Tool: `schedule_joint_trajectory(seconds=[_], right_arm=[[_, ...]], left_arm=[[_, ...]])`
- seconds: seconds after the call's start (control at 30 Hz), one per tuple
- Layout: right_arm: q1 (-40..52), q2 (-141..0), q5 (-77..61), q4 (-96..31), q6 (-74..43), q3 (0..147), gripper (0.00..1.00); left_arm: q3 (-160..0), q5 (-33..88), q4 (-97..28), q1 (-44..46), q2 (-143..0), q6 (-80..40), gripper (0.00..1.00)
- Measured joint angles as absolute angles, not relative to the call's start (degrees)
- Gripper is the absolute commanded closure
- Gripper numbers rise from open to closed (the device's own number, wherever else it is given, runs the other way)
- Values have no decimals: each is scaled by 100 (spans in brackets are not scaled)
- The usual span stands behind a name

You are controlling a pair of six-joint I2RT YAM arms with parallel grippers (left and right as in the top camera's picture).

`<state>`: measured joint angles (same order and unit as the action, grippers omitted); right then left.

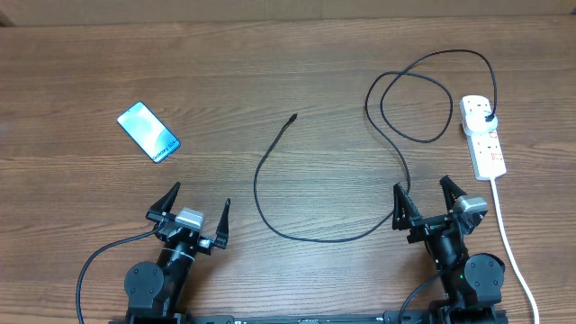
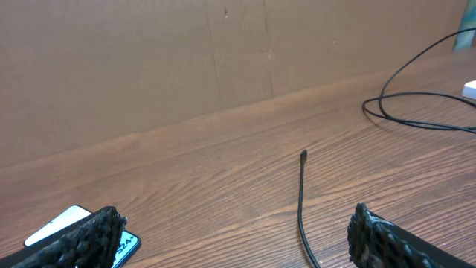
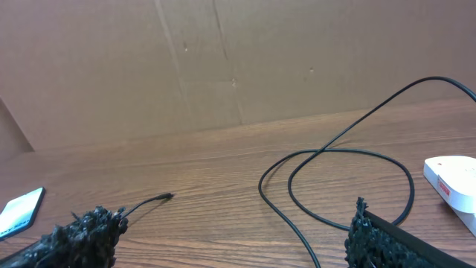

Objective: Plug charger to phone and switch on socket

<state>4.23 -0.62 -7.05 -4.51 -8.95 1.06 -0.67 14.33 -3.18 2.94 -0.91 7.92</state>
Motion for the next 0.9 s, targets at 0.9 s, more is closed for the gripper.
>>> schedule_joint_trajectory(seconds=[0.9], right_arm=[[423,-62,-707,-449,-895,106,0]], left_arm=[[-67,1433,-318,294,-91,792,0]])
